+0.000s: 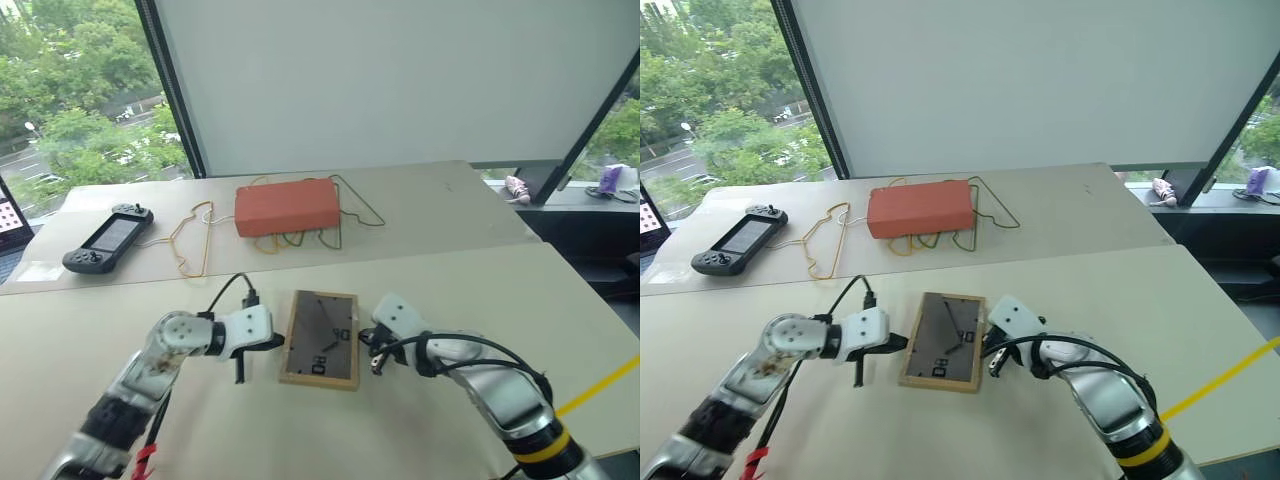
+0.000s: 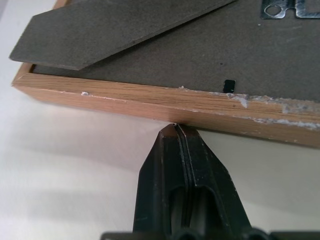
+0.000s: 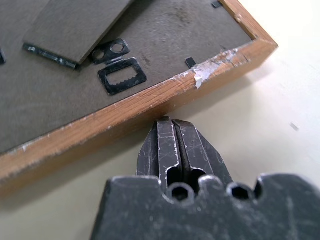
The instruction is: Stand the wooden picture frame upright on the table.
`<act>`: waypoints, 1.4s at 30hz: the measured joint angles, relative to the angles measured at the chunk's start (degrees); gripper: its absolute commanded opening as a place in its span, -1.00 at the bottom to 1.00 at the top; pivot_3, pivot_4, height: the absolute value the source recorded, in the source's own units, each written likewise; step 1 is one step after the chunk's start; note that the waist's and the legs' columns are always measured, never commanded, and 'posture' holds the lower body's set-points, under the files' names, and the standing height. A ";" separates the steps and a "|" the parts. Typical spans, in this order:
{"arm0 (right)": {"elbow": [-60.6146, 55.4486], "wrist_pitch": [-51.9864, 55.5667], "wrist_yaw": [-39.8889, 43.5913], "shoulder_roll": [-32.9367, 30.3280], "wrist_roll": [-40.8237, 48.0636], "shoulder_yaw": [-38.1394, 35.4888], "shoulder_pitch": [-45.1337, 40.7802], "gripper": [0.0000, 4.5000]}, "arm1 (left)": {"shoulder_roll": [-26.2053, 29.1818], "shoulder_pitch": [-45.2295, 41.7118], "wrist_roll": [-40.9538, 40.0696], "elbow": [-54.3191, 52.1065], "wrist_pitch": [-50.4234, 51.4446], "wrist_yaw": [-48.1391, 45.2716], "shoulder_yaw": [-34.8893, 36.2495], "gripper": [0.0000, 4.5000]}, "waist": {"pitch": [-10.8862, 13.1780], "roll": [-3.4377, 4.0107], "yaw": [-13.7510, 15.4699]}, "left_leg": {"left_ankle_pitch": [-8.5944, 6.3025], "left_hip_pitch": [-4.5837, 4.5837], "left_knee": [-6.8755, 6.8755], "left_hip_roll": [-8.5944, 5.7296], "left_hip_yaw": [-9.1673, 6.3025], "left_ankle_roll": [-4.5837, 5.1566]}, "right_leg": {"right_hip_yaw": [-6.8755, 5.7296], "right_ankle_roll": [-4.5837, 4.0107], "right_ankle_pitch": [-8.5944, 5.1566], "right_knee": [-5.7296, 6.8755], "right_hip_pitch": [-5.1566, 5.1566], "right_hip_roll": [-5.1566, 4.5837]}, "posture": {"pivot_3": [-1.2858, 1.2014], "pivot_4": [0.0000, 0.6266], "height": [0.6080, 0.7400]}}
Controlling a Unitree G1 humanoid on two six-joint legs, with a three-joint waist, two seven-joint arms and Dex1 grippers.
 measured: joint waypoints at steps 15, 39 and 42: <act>1.02 -3.77 2.10 -0.60 -0.04 -0.02 1.46 -1.00 | 4.78 8.76 -1.15 -6.31 -0.36 2.56 4.11 -0.99 | -0.05 0.07 0.35 | -0.05 0.03 -0.05 0.00 0.03 0.08 | 0.01 -0.01 0.00 -0.01 -0.01 -0.01 | 0.03 -0.52 1.00; -1.66 -3.89 1.08 -3.06 1.37 -4.51 6.35 -1.00 | -5.74 -3.82 -61.38 17.91 82.59 19.21 29.22 -0.99 | -0.13 0.20 2.26 | 0.02 0.25 -0.04 -0.05 -0.05 -0.04 | -0.06 0.00 -0.05 0.37 0.19 -0.09 | 0.03 -0.52 1.00; -1.91 -3.64 0.79 -3.21 1.39 -4.59 6.44 -1.00 | -8.02 -4.31 -66.19 17.63 82.59 25.47 29.74 -0.99 | -0.13 0.20 2.54 | 0.04 0.24 -0.04 -0.06 -0.04 -0.07 | -0.06 -0.02 -0.04 0.12 0.18 -0.10 | 0.03 -0.52 1.00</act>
